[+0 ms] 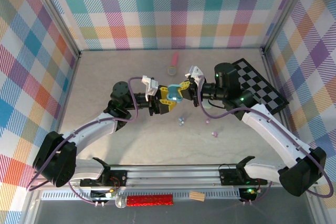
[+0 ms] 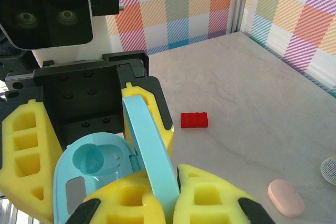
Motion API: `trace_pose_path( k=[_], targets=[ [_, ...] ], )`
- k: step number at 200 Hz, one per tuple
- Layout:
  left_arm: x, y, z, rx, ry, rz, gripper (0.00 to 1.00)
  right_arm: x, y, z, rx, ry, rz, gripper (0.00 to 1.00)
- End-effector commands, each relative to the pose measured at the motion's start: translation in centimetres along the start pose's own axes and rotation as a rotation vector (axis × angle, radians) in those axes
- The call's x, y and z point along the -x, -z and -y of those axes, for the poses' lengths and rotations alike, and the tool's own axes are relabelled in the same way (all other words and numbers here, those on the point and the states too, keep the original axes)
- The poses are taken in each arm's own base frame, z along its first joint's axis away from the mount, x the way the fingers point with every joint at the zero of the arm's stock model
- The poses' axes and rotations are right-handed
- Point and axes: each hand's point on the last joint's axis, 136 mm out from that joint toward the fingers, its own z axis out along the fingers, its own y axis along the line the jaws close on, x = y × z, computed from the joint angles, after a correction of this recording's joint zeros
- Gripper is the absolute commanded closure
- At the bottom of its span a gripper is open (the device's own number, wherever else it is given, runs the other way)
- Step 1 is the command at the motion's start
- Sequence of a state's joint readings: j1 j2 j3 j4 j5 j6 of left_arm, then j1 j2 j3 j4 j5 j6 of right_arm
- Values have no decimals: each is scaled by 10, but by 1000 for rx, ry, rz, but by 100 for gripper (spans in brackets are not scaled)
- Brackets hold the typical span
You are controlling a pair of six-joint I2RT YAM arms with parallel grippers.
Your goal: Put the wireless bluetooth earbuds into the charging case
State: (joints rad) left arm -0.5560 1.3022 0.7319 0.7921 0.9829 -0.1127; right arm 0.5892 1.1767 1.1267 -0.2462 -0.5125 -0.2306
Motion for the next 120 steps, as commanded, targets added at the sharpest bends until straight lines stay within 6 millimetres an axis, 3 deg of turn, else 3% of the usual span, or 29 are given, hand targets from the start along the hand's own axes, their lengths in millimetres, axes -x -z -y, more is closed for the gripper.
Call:
trace_pose_path(
  k=[1, 44, 71, 83, 109, 120],
  targets=[
    [13, -4, 2, -14, -38, 26, 53, 10, 2, -5, 11, 50, 40, 100],
    [13, -5, 1, -18, -27, 23, 63, 12, 4, -6, 14, 52, 50, 100],
    [13, -5, 1, -17, -28, 24, 64, 14, 5, -6, 9, 46, 61, 100],
    [12, -5, 0, -14, -29, 24, 64, 16, 6, -6, 2, 42, 71, 92],
    [11, -4, -2, -1, -33, 24, 64, 21, 11, -7, -7, 23, 87, 58],
    [9, -4, -4, 10, -35, 24, 64, 24, 15, -7, -16, 15, 93, 52]
  ],
)
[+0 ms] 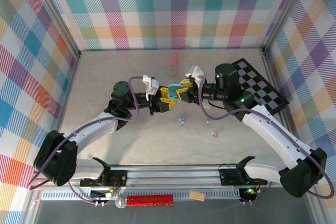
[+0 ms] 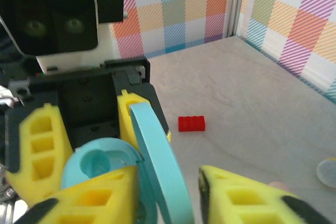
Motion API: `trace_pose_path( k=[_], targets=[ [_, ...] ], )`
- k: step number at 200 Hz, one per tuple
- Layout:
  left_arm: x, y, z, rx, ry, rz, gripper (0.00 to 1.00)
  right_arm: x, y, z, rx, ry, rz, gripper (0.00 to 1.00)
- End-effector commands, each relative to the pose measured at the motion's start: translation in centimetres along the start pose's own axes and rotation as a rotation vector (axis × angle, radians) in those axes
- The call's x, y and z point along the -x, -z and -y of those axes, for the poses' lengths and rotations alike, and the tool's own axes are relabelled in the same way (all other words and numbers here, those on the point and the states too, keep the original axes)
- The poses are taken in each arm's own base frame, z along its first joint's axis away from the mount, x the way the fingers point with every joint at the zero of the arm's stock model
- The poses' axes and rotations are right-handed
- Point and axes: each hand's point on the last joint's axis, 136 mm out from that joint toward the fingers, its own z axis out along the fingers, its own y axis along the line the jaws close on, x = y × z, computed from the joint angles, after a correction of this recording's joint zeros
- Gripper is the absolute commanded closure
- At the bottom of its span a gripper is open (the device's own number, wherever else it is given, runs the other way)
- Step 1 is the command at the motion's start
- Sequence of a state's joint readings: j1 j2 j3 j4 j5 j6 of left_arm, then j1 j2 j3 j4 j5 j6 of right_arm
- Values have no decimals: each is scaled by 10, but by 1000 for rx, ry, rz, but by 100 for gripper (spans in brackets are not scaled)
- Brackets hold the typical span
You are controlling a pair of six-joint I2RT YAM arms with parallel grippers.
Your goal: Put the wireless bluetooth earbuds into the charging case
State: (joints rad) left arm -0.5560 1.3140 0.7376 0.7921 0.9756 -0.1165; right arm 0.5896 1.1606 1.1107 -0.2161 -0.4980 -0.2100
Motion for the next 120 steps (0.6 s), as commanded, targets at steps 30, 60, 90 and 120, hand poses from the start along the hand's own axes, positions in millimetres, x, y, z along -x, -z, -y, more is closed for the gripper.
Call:
trace_pose_path(
  k=[30, 60, 90, 120],
  targets=[
    [8, -1, -7, 34, -58, 33, 64, 27, 33, -16, -23, 8, 110, 43],
    [8, 1, -13, 59, -65, 50, 64, 29, 57, -24, -53, -52, 164, 37],
    [9, 6, -22, 98, -74, 75, 64, 25, 82, -22, -120, -139, 233, 36],
    [12, 11, -30, 124, -74, 115, 63, -4, 94, 7, -249, -313, 254, 36]
  ],
)
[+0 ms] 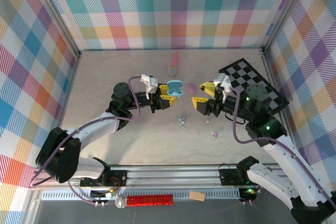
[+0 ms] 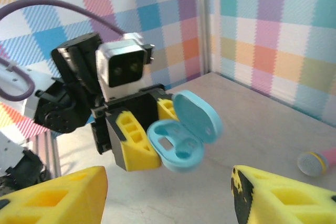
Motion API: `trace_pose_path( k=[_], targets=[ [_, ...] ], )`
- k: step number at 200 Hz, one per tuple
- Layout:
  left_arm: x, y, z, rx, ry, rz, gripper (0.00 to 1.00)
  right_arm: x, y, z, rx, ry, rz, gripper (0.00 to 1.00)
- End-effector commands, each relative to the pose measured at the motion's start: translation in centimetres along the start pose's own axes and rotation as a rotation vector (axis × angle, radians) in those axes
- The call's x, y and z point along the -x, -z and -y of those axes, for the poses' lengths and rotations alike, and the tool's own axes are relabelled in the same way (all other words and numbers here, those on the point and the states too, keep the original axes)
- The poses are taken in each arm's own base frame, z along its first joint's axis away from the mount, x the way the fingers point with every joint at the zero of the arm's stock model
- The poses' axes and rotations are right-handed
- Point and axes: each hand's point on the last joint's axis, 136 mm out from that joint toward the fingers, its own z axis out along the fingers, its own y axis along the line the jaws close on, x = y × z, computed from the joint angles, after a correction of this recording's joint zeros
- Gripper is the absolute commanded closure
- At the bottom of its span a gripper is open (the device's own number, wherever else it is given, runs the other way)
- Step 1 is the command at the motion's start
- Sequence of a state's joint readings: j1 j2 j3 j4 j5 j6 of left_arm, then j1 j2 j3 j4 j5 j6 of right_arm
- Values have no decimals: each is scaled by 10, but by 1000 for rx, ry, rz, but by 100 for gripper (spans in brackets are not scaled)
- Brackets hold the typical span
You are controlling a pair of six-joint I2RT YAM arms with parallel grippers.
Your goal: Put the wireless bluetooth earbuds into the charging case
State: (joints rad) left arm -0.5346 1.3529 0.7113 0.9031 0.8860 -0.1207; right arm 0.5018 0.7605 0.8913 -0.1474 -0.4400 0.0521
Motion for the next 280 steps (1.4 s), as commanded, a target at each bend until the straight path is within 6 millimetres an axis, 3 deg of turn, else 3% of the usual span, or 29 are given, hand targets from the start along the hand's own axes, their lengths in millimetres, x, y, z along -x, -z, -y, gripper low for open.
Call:
trace_pose_path(
  k=[1, 21, 52, 90, 128, 161, 209, 250, 280],
  targets=[
    [12, 6, -7, 23, -36, 67, 63, -11, 6, 28, -114, -169, 36, 36],
    [16, 10, -11, 32, -39, 92, 63, -41, 4, 53, -190, -330, 23, 35],
    [21, 17, -15, 57, -48, 110, 63, -109, -18, 71, -217, -496, -154, 31],
    [25, 23, -19, 86, -50, 120, 63, -178, -51, 72, -166, -691, -350, 31],
    [30, 27, -22, 107, -56, 130, 63, -230, -87, 69, -149, -784, -538, 33],
    [32, 30, -24, 125, -47, 130, 63, -261, -111, 72, -151, -778, -654, 37],
    [38, 37, -30, 151, -64, 146, 63, -283, -133, 86, -151, -734, -752, 36],
    [43, 44, -34, 179, -71, 154, 63, -300, -127, 95, -255, -607, -892, 43],
    [51, 62, -45, 241, -77, 160, 63, -311, -120, 92, -316, -473, -1004, 50]
  ],
)
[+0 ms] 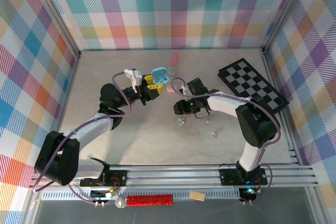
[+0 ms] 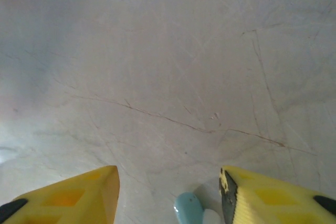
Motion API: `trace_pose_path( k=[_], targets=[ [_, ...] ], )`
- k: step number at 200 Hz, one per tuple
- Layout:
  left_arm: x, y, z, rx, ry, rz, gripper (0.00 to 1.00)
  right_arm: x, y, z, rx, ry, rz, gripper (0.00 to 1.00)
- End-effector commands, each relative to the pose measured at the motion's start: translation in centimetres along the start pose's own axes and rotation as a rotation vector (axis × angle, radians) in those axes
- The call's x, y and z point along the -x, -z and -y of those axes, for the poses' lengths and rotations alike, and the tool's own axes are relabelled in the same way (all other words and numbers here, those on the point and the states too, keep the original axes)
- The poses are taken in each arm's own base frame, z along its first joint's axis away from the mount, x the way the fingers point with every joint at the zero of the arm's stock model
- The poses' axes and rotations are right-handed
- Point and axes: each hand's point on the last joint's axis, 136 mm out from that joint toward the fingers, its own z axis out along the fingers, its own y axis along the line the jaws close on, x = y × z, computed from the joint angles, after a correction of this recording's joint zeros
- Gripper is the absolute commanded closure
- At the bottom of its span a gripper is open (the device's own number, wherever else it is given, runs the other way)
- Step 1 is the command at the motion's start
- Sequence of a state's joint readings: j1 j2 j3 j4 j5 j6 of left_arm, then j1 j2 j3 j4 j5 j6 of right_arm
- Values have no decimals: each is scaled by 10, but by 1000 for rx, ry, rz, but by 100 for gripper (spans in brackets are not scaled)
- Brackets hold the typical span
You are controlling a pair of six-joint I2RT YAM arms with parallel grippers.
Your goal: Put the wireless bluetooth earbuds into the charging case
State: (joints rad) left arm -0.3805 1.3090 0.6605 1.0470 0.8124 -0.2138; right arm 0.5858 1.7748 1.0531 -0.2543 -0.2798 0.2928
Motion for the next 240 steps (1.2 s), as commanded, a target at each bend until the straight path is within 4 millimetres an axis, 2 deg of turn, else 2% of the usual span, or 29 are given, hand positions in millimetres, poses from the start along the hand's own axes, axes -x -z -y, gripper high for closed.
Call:
trace_pose_path(
  k=[1, 27, 60, 118, 136, 179, 212, 240],
  targets=[
    [20, 14, -7, 46, -40, 39, 63, -20, -5, 12, -151, 98, -100, 50],
    [26, 27, -24, 124, -44, 39, 63, -25, -8, 10, -243, 173, -137, 52],
    [32, 37, -34, 175, -52, 40, 63, -29, -9, 10, -332, 248, -176, 55],
    [33, 39, -34, 178, -58, 29, 63, -35, -15, 10, -363, 286, -221, 62],
    [33, 39, -33, 175, -60, 30, 63, -33, -14, 11, -371, 289, -219, 68],
    [34, 39, -33, 171, -59, 29, 63, -27, -9, 19, -429, 294, -206, 77],
    [33, 39, -33, 176, -62, 30, 63, -19, -4, 25, -462, 308, -195, 77],
    [33, 40, -35, 192, -70, 34, 63, -12, 2, 38, -496, 301, -199, 77]
  ],
)
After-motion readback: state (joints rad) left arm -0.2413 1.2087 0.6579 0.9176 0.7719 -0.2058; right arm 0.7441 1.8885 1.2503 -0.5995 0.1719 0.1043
